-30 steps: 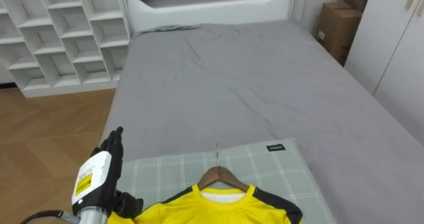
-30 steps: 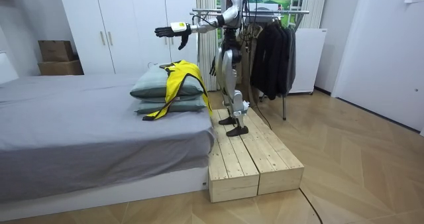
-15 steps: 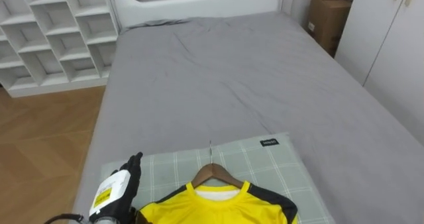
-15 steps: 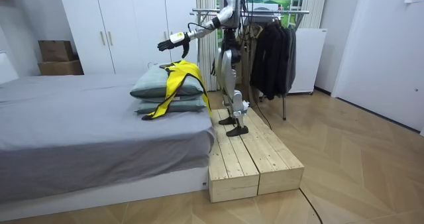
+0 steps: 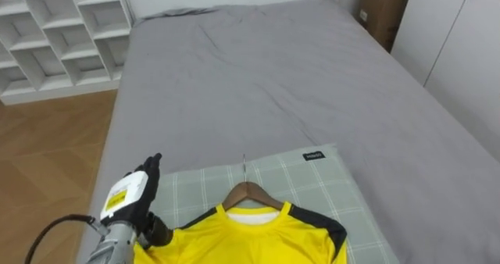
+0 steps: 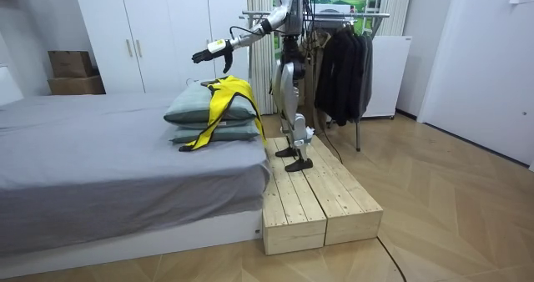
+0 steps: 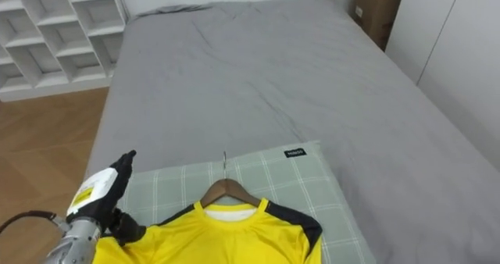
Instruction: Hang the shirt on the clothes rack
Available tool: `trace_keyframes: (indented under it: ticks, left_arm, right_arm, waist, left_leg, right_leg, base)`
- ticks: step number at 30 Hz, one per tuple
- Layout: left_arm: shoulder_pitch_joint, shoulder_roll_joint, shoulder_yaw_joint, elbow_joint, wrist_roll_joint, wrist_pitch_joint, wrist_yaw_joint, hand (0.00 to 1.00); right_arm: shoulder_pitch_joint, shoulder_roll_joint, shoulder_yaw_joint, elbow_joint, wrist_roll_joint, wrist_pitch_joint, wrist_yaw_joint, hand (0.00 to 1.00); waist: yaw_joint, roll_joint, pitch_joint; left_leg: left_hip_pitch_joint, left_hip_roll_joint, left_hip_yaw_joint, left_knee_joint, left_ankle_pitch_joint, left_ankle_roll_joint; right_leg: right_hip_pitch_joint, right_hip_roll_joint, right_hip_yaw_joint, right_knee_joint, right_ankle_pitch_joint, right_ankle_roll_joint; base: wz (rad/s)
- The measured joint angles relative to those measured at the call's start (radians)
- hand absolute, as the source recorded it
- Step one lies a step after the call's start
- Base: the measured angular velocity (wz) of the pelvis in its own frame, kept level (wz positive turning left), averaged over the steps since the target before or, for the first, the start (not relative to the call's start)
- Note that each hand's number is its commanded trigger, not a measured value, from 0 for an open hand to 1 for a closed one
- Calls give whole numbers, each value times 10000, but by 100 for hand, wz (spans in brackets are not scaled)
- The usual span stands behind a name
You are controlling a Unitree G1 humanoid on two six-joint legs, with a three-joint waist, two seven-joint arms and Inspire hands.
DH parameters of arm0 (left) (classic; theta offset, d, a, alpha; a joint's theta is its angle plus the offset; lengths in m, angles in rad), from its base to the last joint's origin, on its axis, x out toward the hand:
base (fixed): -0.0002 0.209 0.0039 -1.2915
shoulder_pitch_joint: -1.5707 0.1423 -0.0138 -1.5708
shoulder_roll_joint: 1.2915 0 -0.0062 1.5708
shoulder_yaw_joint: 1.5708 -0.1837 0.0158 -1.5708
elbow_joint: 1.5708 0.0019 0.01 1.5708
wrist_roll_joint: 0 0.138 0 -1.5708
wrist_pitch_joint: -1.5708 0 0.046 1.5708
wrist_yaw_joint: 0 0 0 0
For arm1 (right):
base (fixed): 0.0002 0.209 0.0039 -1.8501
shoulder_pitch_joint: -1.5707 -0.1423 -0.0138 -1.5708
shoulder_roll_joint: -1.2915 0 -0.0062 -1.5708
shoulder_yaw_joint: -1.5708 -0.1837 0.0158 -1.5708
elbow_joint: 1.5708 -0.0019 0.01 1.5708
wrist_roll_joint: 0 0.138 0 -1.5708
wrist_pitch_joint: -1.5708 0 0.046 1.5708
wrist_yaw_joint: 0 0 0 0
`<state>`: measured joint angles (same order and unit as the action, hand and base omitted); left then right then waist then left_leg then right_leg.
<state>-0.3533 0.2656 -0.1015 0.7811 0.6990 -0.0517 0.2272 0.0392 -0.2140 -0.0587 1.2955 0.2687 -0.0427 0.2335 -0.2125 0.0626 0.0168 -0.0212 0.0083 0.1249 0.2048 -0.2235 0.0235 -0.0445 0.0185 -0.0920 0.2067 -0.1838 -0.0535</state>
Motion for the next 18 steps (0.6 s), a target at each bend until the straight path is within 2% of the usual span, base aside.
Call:
trace_keyframes:
  ticks: [5, 9, 10, 12, 14, 16, 18]
  left_arm:
    - [-958, 55, 10, 1094, 6, -34, 64, 0]
    - [-1494, 166, 7, 1391, -79, -137, 162, 0]
    - [-1703, 170, -7, 1770, -113, -257, 324, 0]
    - [-1927, 176, -12, 2284, -187, -294, 486, 0]
    - [-2156, 179, -30, 2545, -199, -332, 599, 0]
    - [-2552, 191, -41, 3160, -336, -417, 771, 0]
    - [-2719, 204, -135, 3457, -420, -405, 774, 0]
  right_arm:
    - [-189, -44, 146, 147, -31, -1, 0, 0]
    - [-536, -53, 453, 109, -15, -16, -109, 0]
    - [-623, -65, 679, 84, 37, -24, -209, 0]
    - [-842, -80, 918, 108, 49, -39, -383, 0]
    - [-1045, -119, 1237, 152, 46, -40, -510, 0]
    - [-1406, -173, 1394, 188, 49, -39, -595, 0]
    - [-1650, -174, 1511, 215, 49, -33, -699, 0]
  waist:
    - [-44, -31, 27]
    - [-65, -121, 129]
    - [-50, -148, 175]
    - [-137, -160, 198]
    - [-171, -123, 270]
    - [-210, -52, 398]
    - [-276, -10, 423]
  left_leg:
    - [-522, 39, 92, 259, 0, 1]
    - [-1309, 145, 152, 608, 0, 1]
    - [-1470, 157, 140, 702, 0, 1]
    - [-1654, 159, 137, 789, 0, 1]
    - [-1958, 176, 131, 980, -1, 2]
    - [-2218, 167, 160, 1069, 12, 23]
    - [-2472, 164, 187, 1208, 17, 30]
  right_leg:
    - [-502, -8, 4, 189, 29, -13]
    - [-1325, -14, 7, 542, 54, -54]
    - [-1426, -9, -21, 546, 76, -86]
    - [-1656, -11, 23, 699, 79, -90]
    - [-1917, -26, 6, 829, 80, -91]
    - [-2246, -65, 17, 1023, 79, -90]
    - [-2523, -89, 35, 1202, 76, -88]
  base:
    - [-3]
    - [-4]
    - [0]
    - [0]
    - [2]
    - [0]
    - [-4]
